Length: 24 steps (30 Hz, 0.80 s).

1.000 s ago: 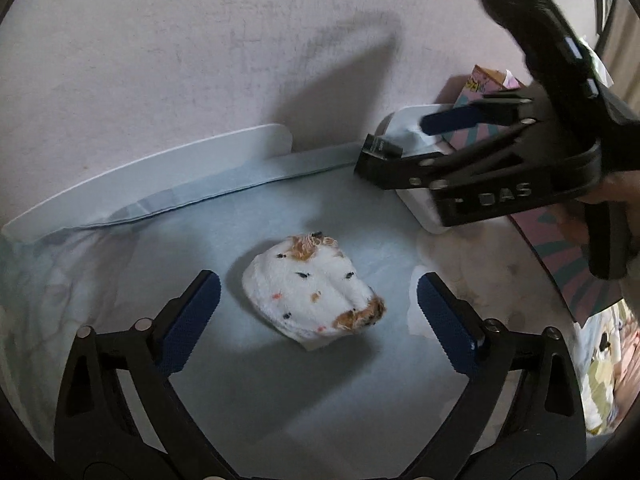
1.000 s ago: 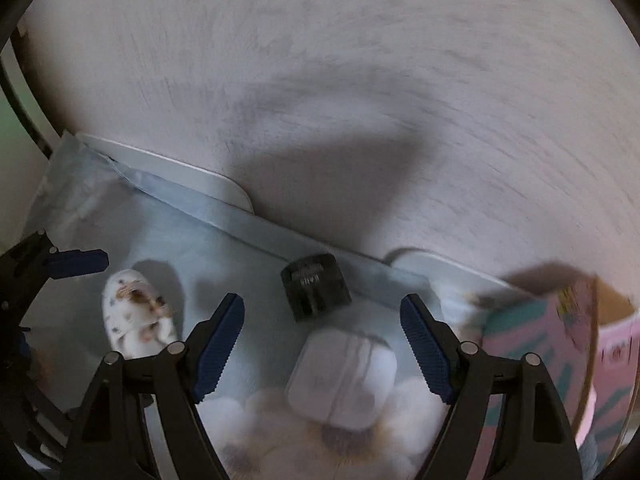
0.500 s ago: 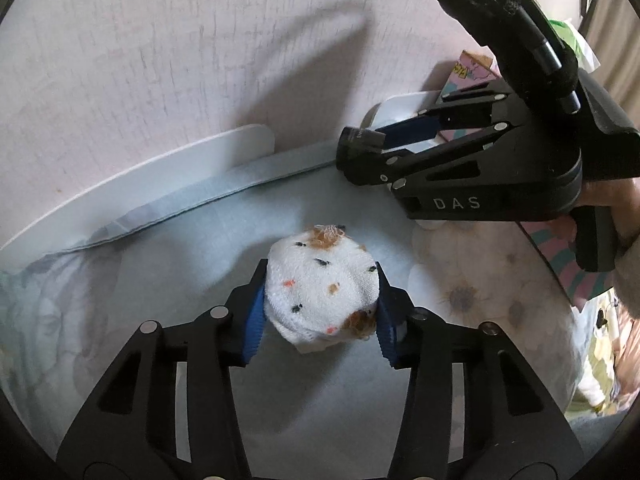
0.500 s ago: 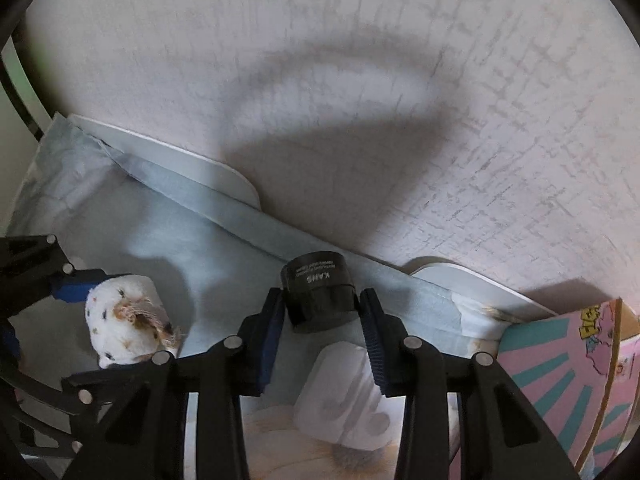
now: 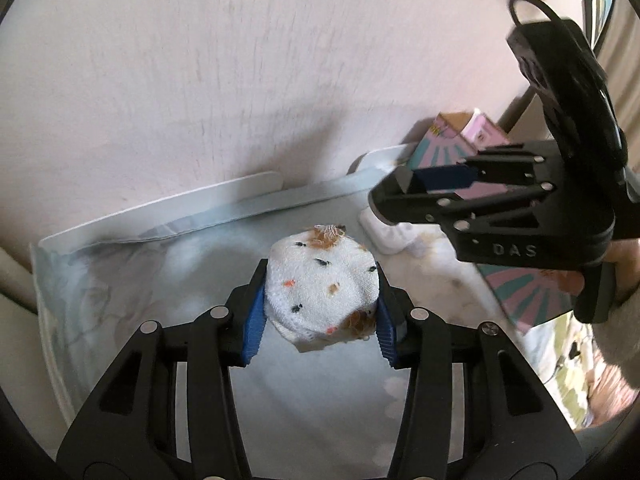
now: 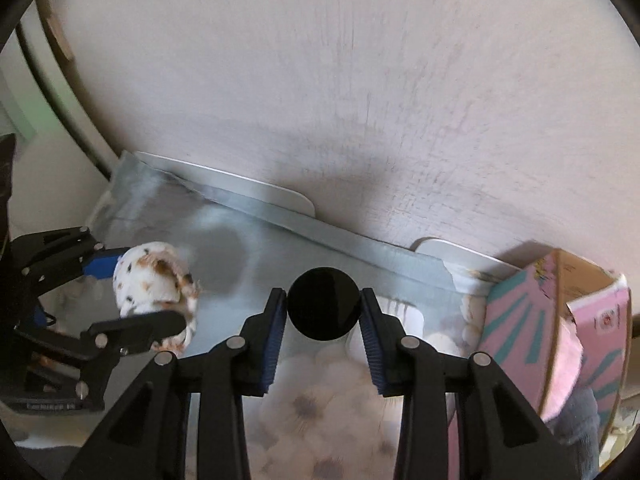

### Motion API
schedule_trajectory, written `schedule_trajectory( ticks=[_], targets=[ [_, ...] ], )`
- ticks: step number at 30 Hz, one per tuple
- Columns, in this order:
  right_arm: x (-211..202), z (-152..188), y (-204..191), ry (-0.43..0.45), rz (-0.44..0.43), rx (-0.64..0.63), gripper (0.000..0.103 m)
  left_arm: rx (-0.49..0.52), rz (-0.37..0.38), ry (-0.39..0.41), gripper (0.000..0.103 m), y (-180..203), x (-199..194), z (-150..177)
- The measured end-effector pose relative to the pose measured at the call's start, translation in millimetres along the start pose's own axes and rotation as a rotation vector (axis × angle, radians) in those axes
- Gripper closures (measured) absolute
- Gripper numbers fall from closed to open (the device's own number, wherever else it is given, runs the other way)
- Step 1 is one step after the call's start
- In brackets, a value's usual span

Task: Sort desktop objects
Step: 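Carry fuzzy ball and black cap with both grippers into the box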

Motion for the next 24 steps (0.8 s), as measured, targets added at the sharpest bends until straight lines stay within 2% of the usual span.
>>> schedule_trajectory(
  ticks=[8, 14, 20, 24],
  targets=[
    [-61.1, 8.3, 15.9, 0.028, -0.004, 0.045, 0.069, 0.005, 0.013, 0.031, 0.061, 28.9, -48.1, -16.8],
    [-99.6, 22.4, 37.0, 0.057, 0.018, 0.092, 0.069, 0.045, 0.031, 0.075, 0.061, 53.1, -72.7, -46.3],
    [-116.3, 42.7, 60.8, 0.073, 0.059, 0.161, 0.069, 0.083, 0.066, 0.101, 0.061, 83.5, -75.2, -76.5],
    [-135.4, 61.2, 91.5, 0.084, 0.088, 0.223, 0.069, 0.130, 0.082, 0.083, 0.061, 107.6, -62.8, -89.1]
  ],
)
Point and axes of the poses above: each gripper's, at about its wrist camera, not at the fingertips, and x roughly the way its jaws point, y to its right, z to its underside, the point moved 7 cm from there along x, roughly the way its jaws point, and after that the axes turned 2 degrees about z, right-handed, at the moved point
